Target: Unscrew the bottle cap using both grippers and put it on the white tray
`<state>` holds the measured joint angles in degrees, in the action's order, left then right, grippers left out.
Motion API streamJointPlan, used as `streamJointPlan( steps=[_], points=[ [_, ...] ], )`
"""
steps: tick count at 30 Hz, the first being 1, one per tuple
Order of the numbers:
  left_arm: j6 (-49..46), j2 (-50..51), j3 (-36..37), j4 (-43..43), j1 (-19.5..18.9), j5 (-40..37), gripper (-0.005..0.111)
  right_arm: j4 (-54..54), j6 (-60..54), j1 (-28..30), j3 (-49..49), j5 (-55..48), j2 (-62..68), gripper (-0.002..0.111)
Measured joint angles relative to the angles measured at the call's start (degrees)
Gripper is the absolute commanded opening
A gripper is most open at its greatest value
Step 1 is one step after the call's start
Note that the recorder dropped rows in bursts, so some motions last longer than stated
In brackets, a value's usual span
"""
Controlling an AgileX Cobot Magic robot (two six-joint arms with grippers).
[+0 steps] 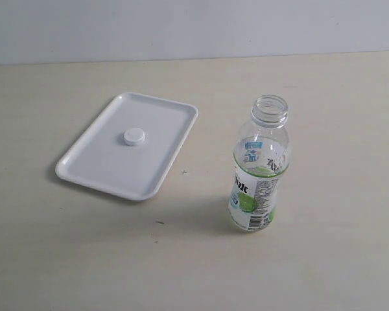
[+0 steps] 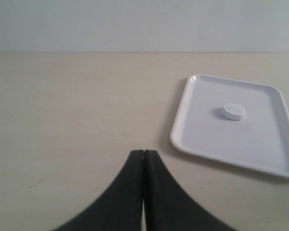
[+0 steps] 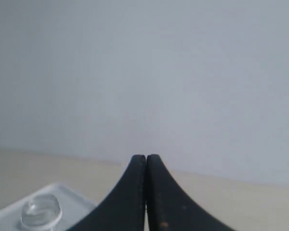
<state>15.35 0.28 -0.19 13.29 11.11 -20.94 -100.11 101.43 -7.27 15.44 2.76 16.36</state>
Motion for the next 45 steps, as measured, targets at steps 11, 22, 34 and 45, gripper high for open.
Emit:
streamJointPlan(
  steps=[11, 22, 34, 45],
  points=[
    [0.0, 0.0, 0.0, 0.0, 0.0, 0.0, 0.0, 7.57, -5.45, 0.0, 0.0, 1.58, -9.18, 0.0],
    [0.0, 0.0, 0.0, 0.0, 0.0, 0.0, 0.0, 96.62, -97.84, 0.0, -2.77, -13.72, -10.0, 0.0],
    [-0.11, 0.0, 0.0, 0.0, 0.0, 0.0, 0.0, 97.06, -95.94, 6.6, -13.72, -13.73, -15.99, 0.0],
    [-0.11, 0.0, 0.0, 0.0, 0.0, 0.0, 0.0, 94.58, -95.72, 11.33, -15.18, -18.17, -15.99, 0.0]
  ],
)
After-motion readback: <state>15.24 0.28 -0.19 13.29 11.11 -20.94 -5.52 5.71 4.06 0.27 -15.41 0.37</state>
